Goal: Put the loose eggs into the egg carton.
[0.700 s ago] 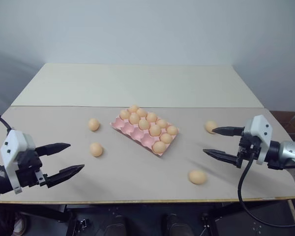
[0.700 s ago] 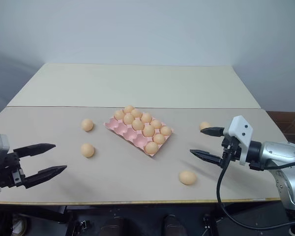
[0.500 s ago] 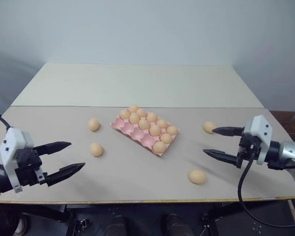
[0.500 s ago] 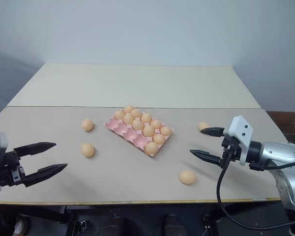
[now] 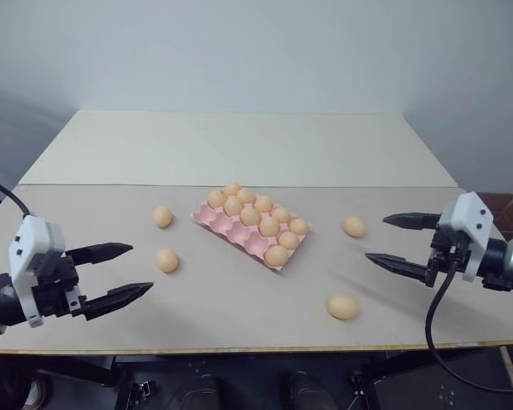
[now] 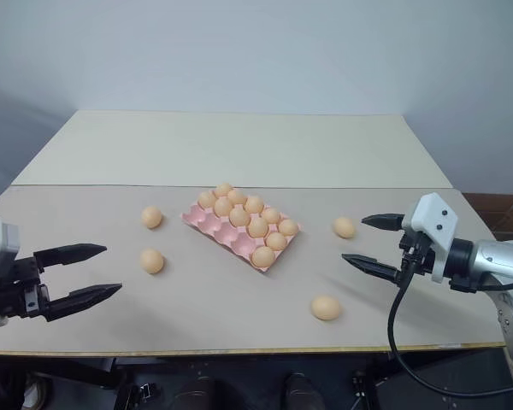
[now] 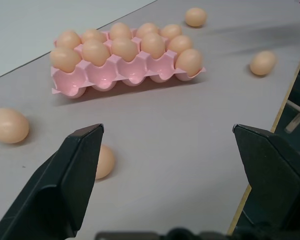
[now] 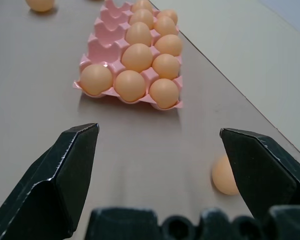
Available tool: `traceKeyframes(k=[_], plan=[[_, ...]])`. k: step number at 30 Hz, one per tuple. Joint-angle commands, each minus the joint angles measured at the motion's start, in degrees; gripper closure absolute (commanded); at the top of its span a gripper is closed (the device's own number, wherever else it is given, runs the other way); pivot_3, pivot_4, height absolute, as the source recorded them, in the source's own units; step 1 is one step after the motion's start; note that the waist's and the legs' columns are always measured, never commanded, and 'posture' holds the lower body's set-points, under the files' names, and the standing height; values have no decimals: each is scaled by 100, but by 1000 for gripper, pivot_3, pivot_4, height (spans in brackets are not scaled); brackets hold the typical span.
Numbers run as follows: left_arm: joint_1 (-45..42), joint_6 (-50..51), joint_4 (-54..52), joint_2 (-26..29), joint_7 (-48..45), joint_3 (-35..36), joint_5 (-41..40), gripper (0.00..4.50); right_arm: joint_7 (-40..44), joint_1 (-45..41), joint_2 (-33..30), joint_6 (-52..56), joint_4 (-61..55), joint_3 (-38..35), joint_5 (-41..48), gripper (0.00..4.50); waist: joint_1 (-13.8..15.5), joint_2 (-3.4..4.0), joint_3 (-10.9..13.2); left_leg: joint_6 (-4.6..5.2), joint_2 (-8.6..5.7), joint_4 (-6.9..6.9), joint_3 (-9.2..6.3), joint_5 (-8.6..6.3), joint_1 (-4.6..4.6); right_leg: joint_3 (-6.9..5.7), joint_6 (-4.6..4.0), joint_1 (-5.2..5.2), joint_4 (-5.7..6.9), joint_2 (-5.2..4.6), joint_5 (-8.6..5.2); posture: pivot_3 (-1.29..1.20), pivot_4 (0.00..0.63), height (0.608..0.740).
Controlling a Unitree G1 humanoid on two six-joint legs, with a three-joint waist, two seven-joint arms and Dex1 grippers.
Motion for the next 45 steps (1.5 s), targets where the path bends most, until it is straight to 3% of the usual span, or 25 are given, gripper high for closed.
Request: traceKeyframes(k=[1,7,16,20,25,30,34,39,45], plan=[[-219,-147,46,117,-68,-132,19,0,-531,-410,118,-211,371,514,-699,26,-20,-3,-2,0,0,0,2,0,3,2,1,0,0,0,1,0,150,740],[-550,-173,180,158,-105,-384,73,0,-1018,-1650,629,-247,1768,1621,-1690,26,-101,-3,-2,1,-1,0,9,0,-5,12,2,-7,1,4,3,0,150,740],[-661,-221,202,136,-104,-537,127,0,-1521,-3063,1534,-208,3914,2581,-2726,26,-145,-3,-3,2,-2,0,13,0,-9,19,20,-10,1,5,16,0,150,740],[-618,-220,166,137,-107,-501,147,0,-1637,-3321,1774,-275,4436,2569,-2837,936,-131,-3,-2,2,-2,-1,13,0,-13,17,28,-12,1,5,22,0,150,740],[-626,-227,155,154,-95,-502,169,0,-1572,-3163,1706,-134,3708,2336,-2691,2553,-134,-3,-2,2,-2,-1,15,0,-12,20,38,-12,1,4,28,0,150,740],[-644,-225,157,164,-113,-518,191,0,-1360,-2834,1737,692,1549,2146,-2169,2580,-144,-2,-2,2,0,-2,15,0,-11,19,39,-15,5,6,28,0,150,740],[-703,-221,185,167,-129,-606,200,0,-1460,-2862,2229,1357,459,2618,-1999,2580,-174,-3,-4,2,13,-2,19,0,2,24,39,-12,9,20,28,0,150,740],[-865,-229,253,168,-145,-775,236,0,-1956,-3254,3176,1653,605,3319,-2306,2580,-153,-2,-4,1,24,-2,26,0,9,26,8,-12,12,30,22,0,150,740],[-931,-250,263,131,-140,-846,286,0,-2143,-3515,3543,1344,1199,3847,-2738,2580,-120,-4,-5,1,23,-2,31,0,-12,20,19,-19,-1,25,37,0,150,740]])
